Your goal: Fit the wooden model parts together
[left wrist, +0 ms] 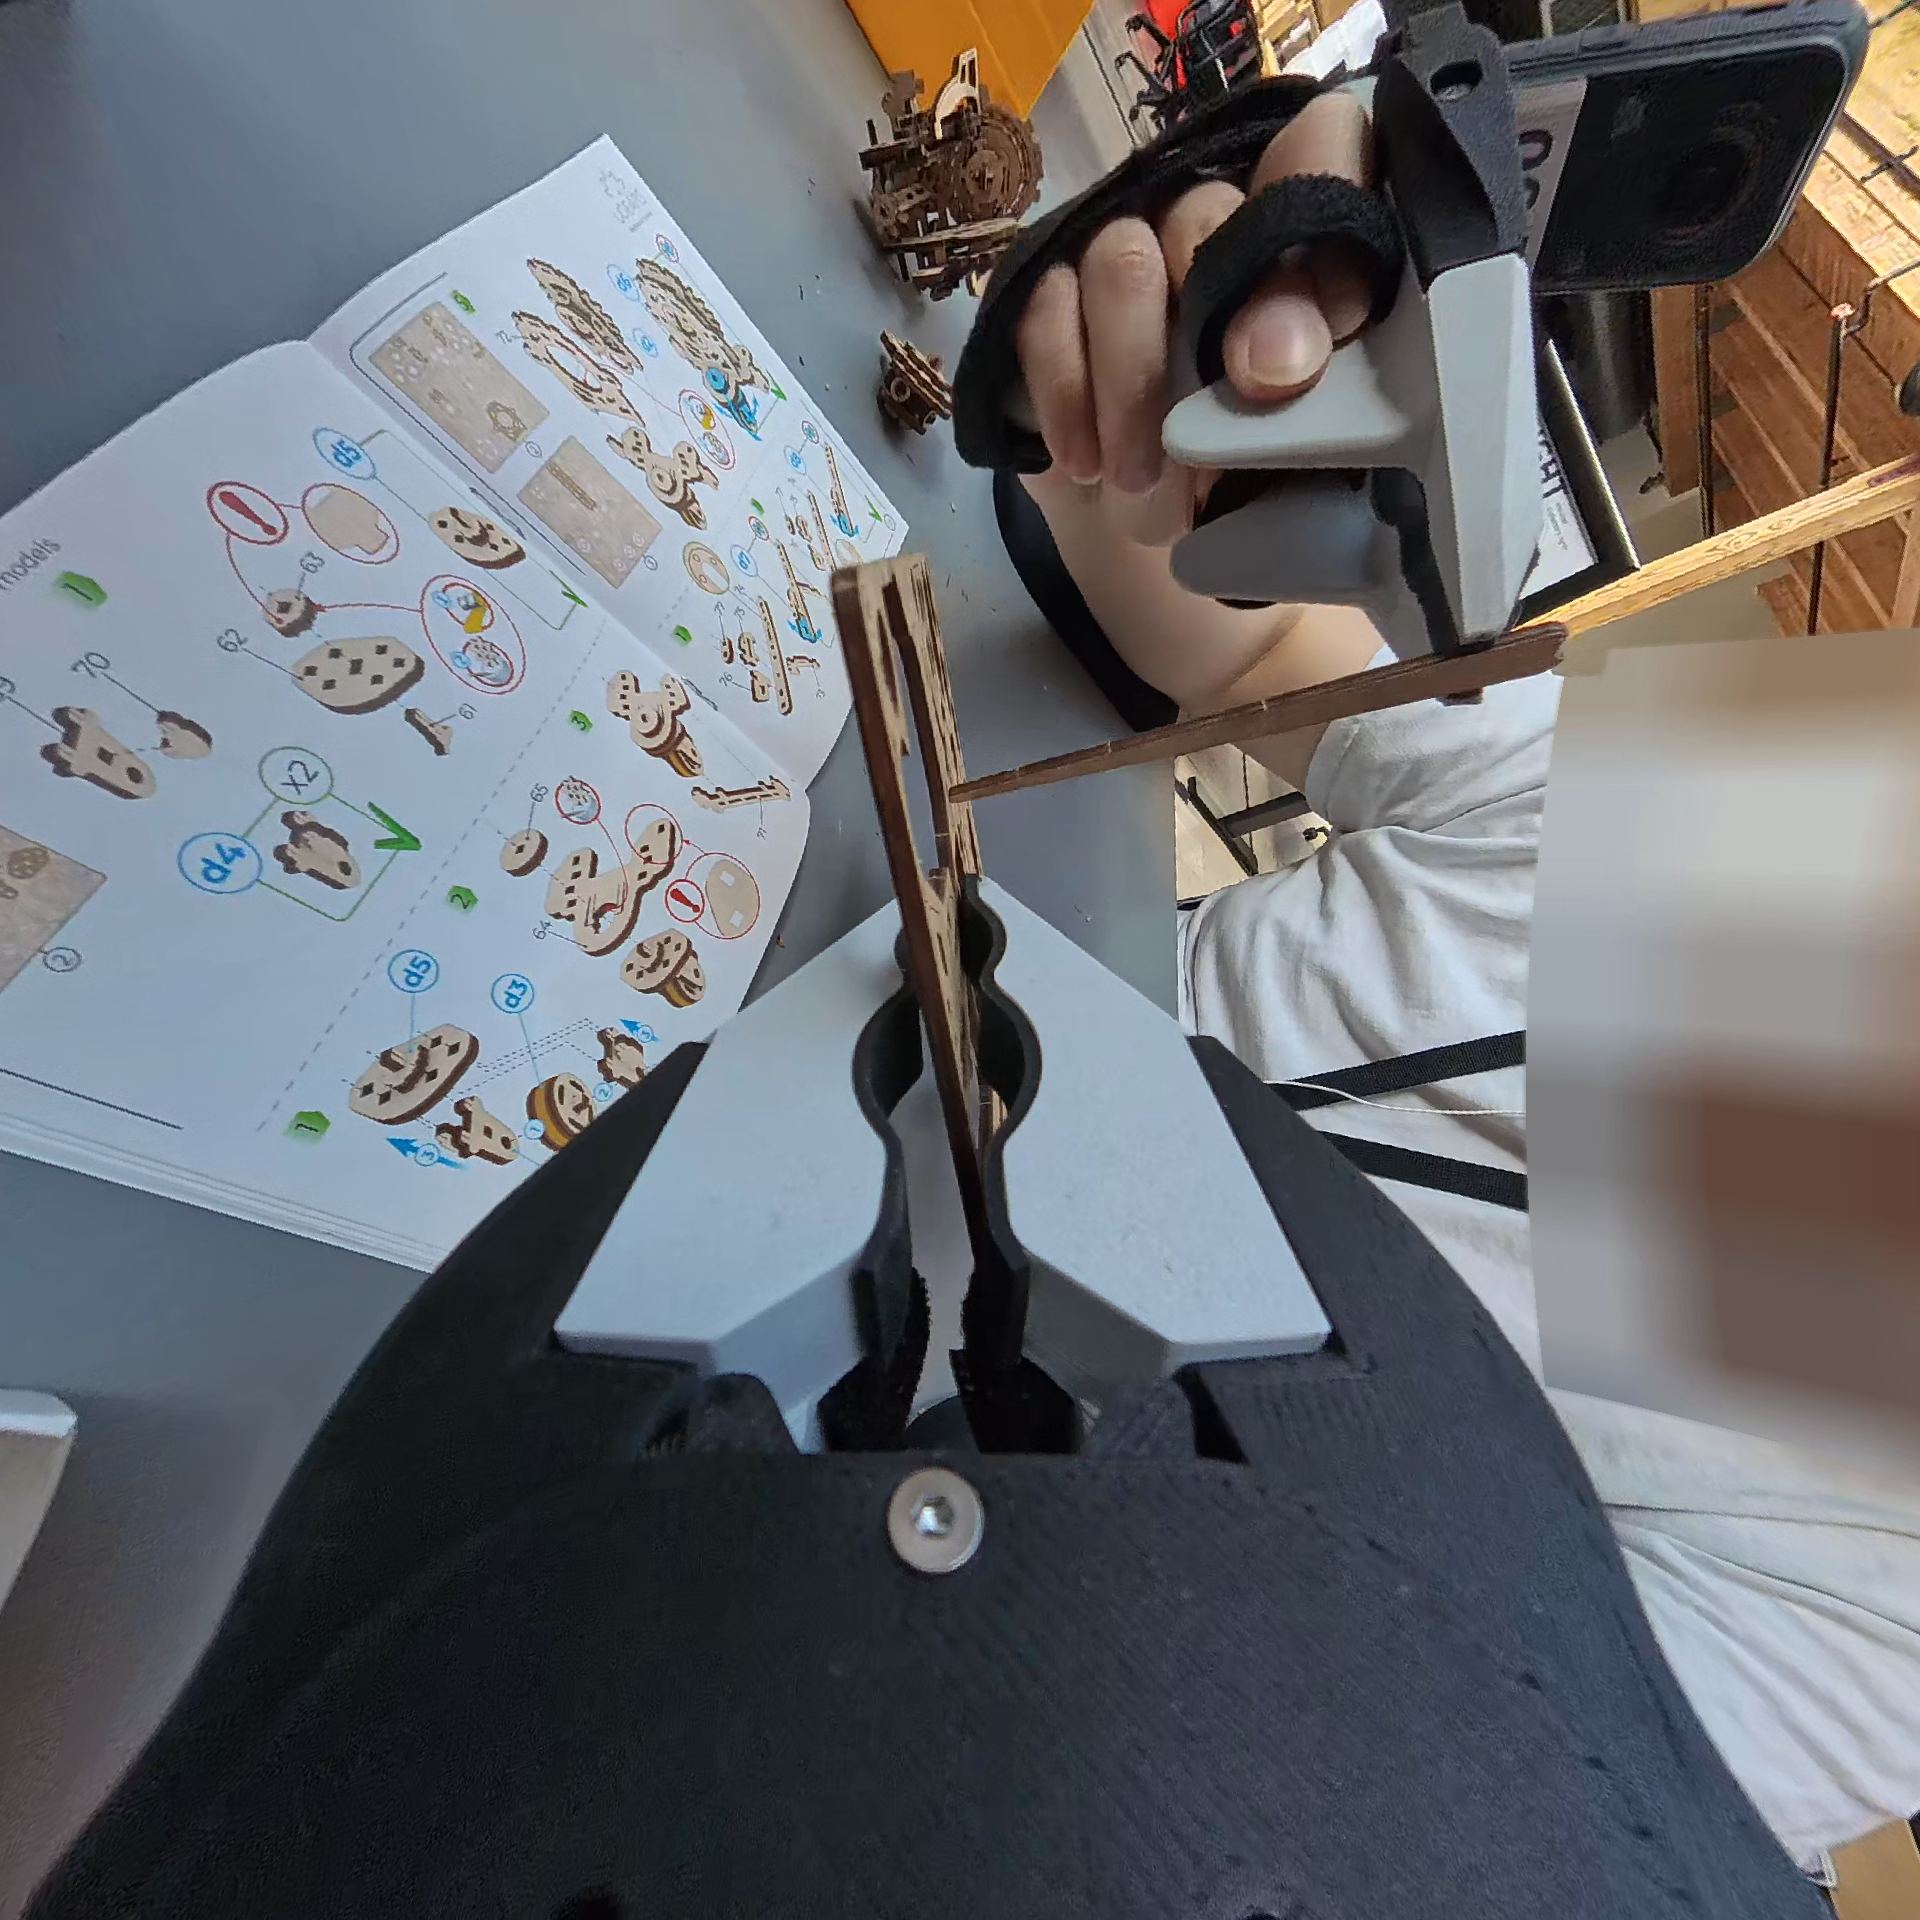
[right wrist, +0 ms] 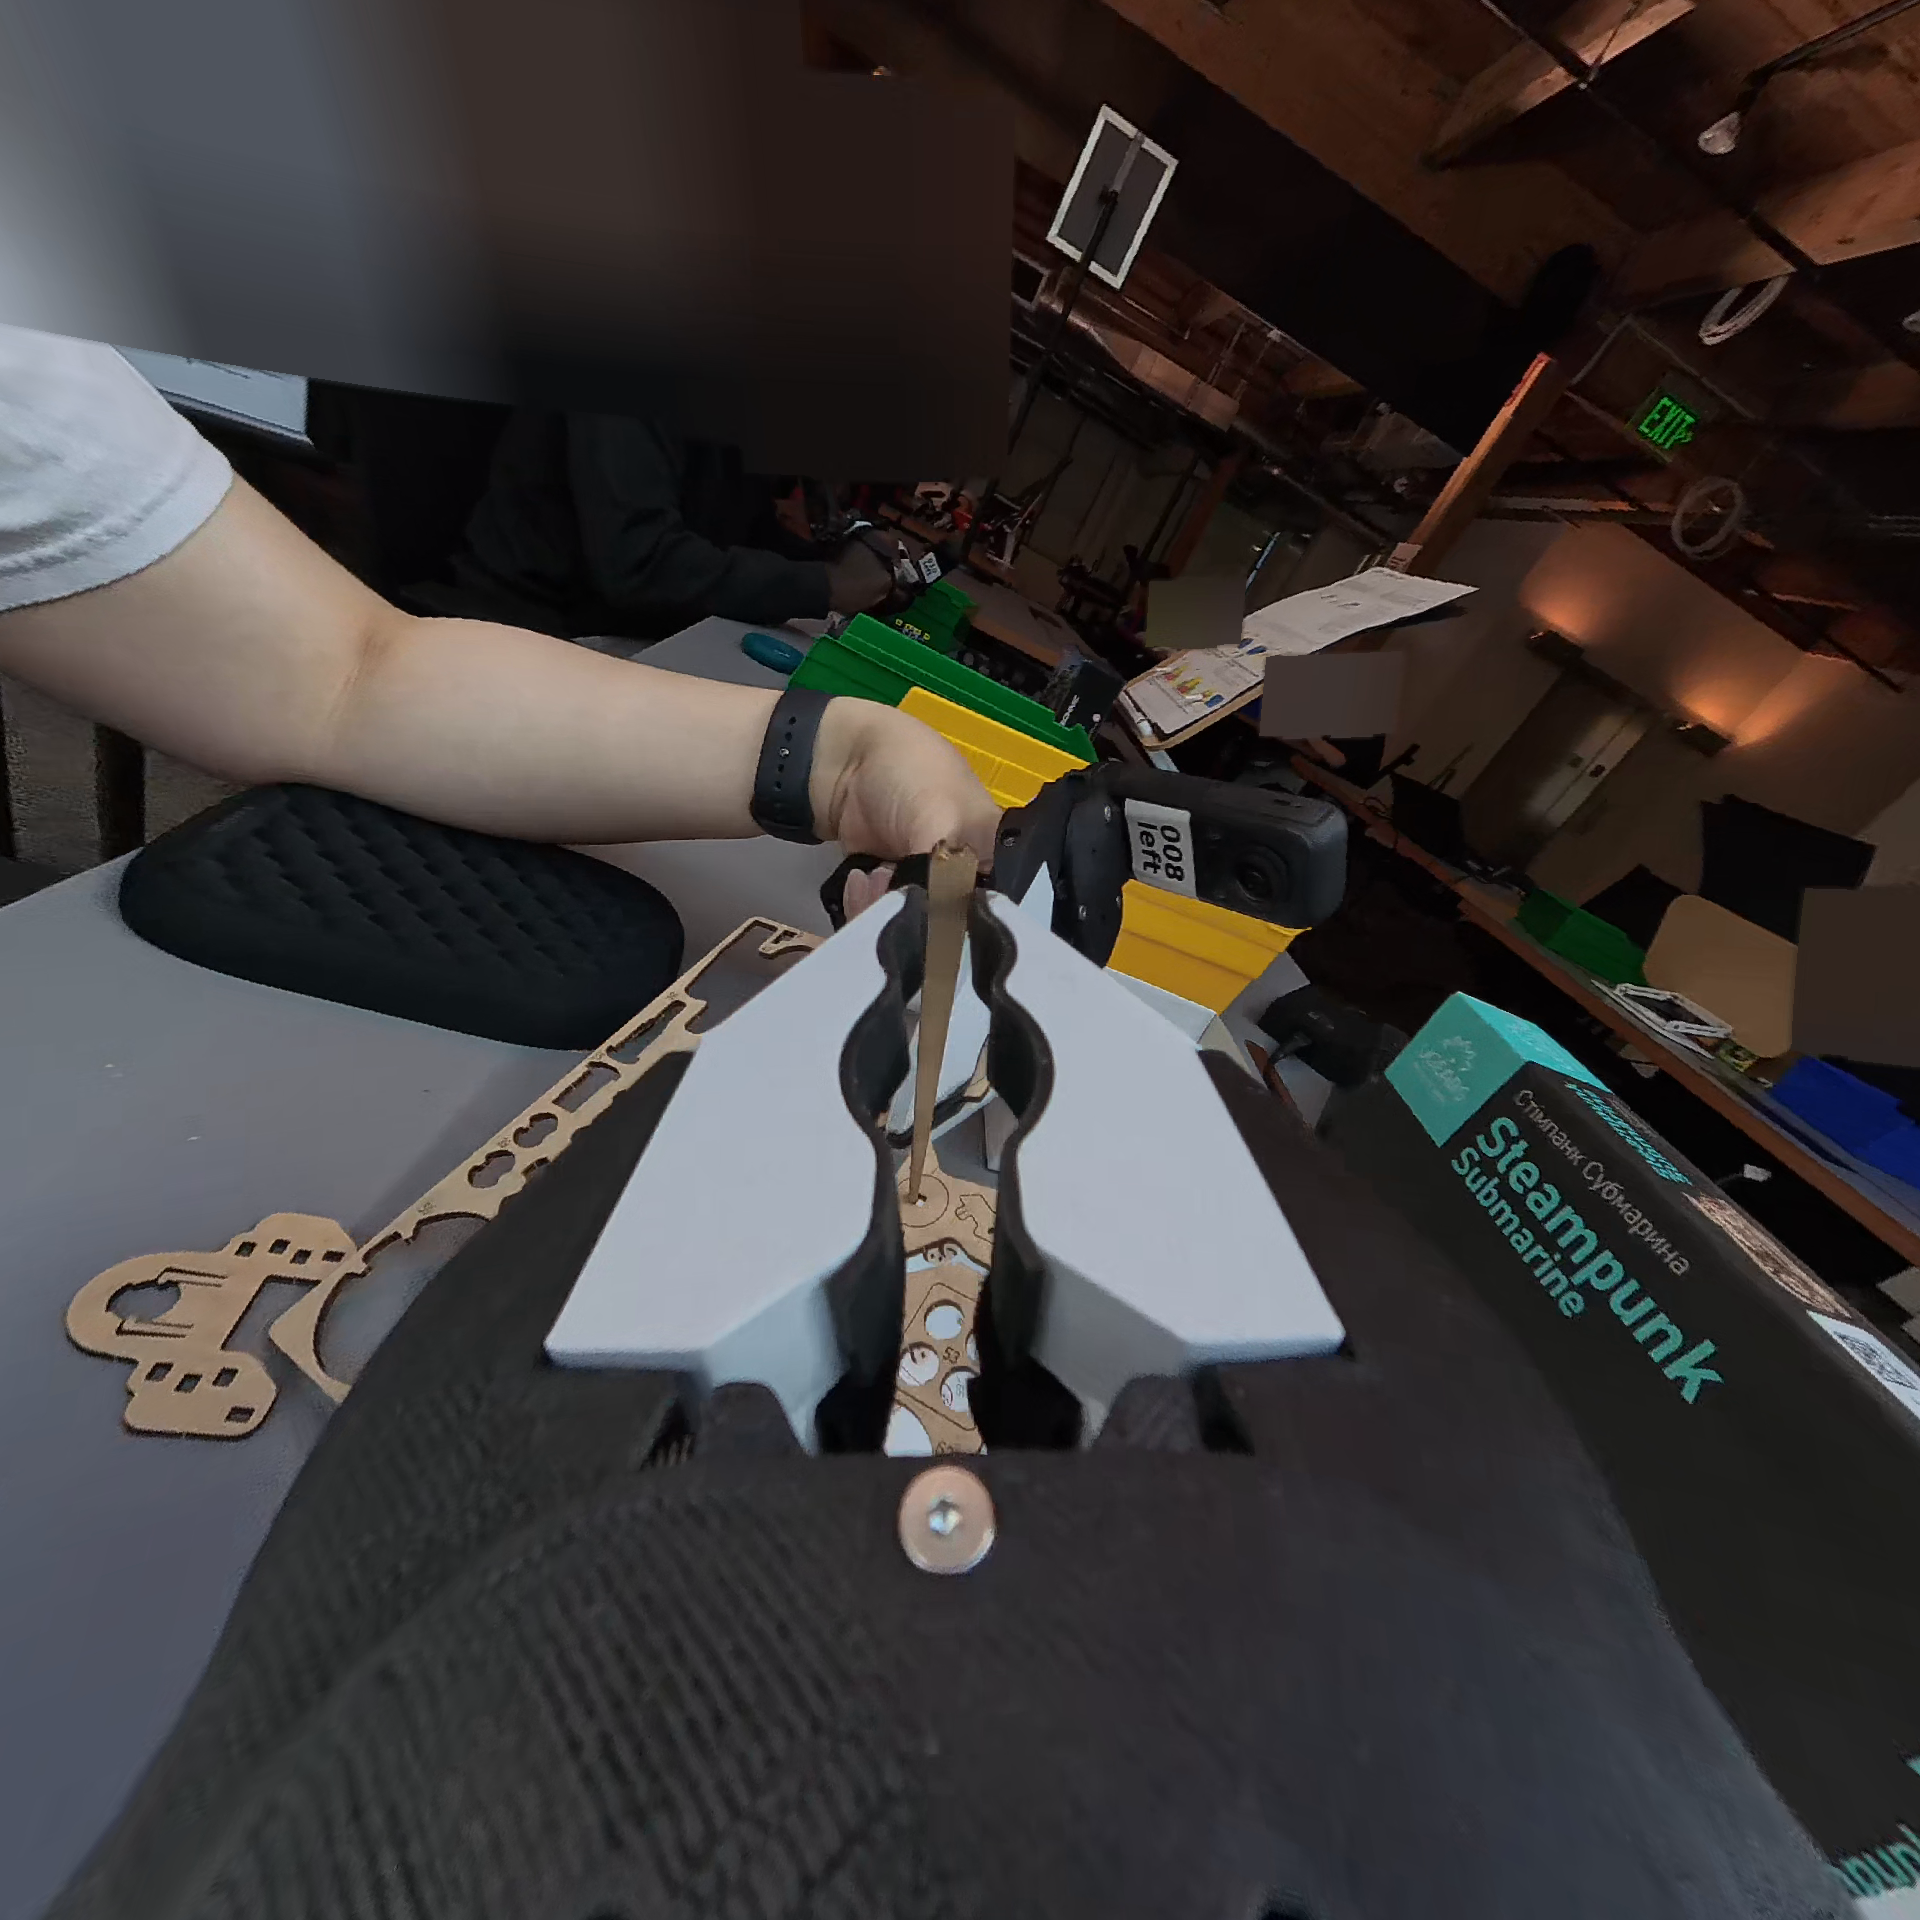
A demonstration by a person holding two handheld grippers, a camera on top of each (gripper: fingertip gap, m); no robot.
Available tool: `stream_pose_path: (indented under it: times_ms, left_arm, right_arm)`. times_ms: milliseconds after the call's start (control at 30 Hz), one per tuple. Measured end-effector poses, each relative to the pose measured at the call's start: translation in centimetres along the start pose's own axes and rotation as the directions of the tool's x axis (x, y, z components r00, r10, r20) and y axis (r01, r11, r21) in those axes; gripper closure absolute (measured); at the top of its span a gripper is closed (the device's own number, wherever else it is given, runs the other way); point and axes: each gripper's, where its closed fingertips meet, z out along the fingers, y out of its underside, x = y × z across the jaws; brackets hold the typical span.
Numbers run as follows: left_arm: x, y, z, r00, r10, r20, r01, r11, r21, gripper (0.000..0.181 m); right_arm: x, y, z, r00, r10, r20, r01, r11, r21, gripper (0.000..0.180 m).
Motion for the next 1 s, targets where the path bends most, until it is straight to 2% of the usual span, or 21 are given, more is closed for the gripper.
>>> stream_pose_path:
  times_ms: [100, 333, 633, 833, 1000]
  left_arm:
    - [0.1, 0.0, 0.0, 1.000, -0.004, -0.004, 0.004, 1.000, 0.003, 0.180]
    - [0.4, 0.0, -0.2, 1.000, 0.004, -0.012, -0.004, 1.000, 0.008, 0.180]
    - [0.5, -0.1, -0.3, 1.000, 0.006, -0.018, -0.005, 1.000, 0.015, 0.180]
    - [0.5, -0.1, -0.3, 1.000, -0.007, -0.030, 0.007, 1.000, 0.019, 0.180]
    - [0.6, -0.1, -0.2, 0.999, -0.016, -0.029, 0.017, 1.000, 0.019, 0.180]
  right_arm:
    - [0.3, -0.1, -0.3, 0.993, -0.041, -0.110, 0.041, 0.999, -0.009, 0.174]
    - [1.9, 0.0, -1.0, 0.958, -0.018, -0.285, 0.016, 1.000, -0.010, 0.173]
    - [2.3, 0.0, -1.1, 0.930, -0.034, -0.365, 0.025, 0.999, -0.029, 0.174]
    - [1.5, 0.1, -1.4, 0.883, -0.161, -0.440, 0.126, 0.986, -0.107, 0.174]
    - [-0.7, 0.6, -0.4, 0.849, -0.355, -0.392, 0.271, 0.929, -0.254, 0.174]
